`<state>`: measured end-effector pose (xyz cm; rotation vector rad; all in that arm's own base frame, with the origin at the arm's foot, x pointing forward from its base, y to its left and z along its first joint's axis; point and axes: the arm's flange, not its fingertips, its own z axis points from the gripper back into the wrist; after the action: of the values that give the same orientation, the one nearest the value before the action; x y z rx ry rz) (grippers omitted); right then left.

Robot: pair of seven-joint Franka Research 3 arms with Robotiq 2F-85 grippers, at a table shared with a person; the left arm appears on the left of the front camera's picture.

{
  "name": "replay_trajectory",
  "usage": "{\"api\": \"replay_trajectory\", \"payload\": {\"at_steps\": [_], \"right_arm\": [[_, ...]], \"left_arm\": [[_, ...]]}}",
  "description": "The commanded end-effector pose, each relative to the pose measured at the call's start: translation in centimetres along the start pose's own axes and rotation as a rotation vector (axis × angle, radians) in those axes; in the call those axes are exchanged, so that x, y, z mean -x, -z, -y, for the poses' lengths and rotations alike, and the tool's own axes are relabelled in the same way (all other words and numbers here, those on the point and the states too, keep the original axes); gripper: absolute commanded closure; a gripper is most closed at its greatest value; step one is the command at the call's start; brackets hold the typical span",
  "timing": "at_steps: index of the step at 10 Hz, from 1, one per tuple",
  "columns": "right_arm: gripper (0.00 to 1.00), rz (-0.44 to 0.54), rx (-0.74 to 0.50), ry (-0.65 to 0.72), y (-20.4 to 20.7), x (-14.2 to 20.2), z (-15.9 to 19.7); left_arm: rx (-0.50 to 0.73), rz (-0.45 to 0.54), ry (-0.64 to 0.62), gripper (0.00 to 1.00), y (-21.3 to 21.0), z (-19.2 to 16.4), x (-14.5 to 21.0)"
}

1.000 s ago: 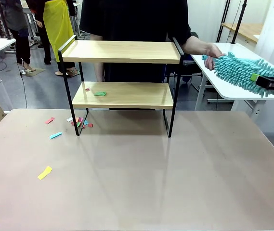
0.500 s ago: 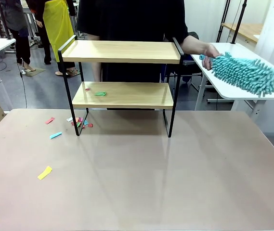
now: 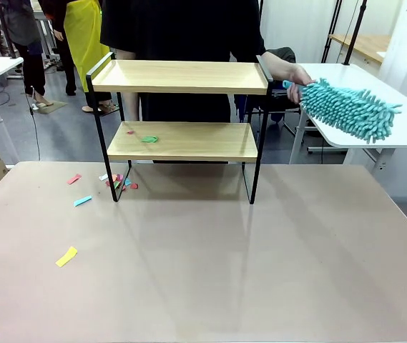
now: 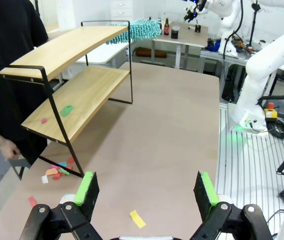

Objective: Clean the shelf.
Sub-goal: Hand the Duster back to the human.

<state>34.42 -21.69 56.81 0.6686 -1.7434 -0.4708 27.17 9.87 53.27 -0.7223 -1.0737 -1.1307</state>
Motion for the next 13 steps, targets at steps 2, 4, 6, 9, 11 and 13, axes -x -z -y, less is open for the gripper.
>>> {"api": "replay_trajectory", "payload": {"at_steps": [2,4,6,9,11,13], "right_arm": [[0.0,-0.016,-0.017,-0.033,0.15,0.02,-1.22],[0.0,-0.016,-0.017,-0.033,0.15,0.02,-1.22],[0.0,-0.016,-0.017,-0.033,0.15,0.02,-1.22],[0.0,-0.016,-0.017,-0.033,0.15,0.02,-1.22],[0.0,-0.016,-0.017,-0.033,0.15,0.02,-1.22],[0.0,-0.016,-0.017,-0.033,0.15,0.02,-1.22]], "left_arm": [[0.0,0.022,0.019,0.0,0.11,-0.21,-0.11],[0.0,0.022,0.019,0.0,0.11,-0.21,-0.11],[0.0,0.022,0.019,0.0,0.11,-0.21,-0.11],[0.0,0.022,0.019,0.0,0.11,-0.21,-0.11],[0.0,0.022,0.019,0.0,0.11,-0.21,-0.11],[0.0,0.022,0.019,0.0,0.11,-0.21,-0.11]]}}
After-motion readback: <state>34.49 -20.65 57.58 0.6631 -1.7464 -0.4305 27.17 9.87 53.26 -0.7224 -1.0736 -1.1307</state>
